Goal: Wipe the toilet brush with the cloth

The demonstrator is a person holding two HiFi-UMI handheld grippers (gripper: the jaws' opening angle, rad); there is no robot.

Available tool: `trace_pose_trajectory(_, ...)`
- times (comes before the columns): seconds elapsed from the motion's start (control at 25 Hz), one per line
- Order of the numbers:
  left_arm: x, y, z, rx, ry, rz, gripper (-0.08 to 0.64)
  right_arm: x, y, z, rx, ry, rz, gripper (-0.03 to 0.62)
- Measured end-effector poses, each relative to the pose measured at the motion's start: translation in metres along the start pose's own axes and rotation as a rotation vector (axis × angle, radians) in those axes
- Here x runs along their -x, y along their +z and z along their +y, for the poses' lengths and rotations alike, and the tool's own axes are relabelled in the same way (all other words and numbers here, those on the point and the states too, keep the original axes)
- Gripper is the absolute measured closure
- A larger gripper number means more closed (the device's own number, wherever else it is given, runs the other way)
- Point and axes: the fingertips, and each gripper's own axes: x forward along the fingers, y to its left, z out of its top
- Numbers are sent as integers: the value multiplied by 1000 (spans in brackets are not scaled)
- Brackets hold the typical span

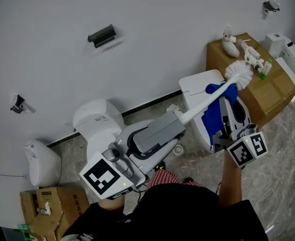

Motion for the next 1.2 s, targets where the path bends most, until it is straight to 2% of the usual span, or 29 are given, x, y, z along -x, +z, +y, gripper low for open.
trace_pose_trajectory(0.92,-1,-5,0,24,-11,13,397,2,2,-18,-3,-65,-5,526)
trace_pose_trajectory(1.2,-2,-6,4,44,-2,-18,397,8,-3,-17,16,-61,13,526)
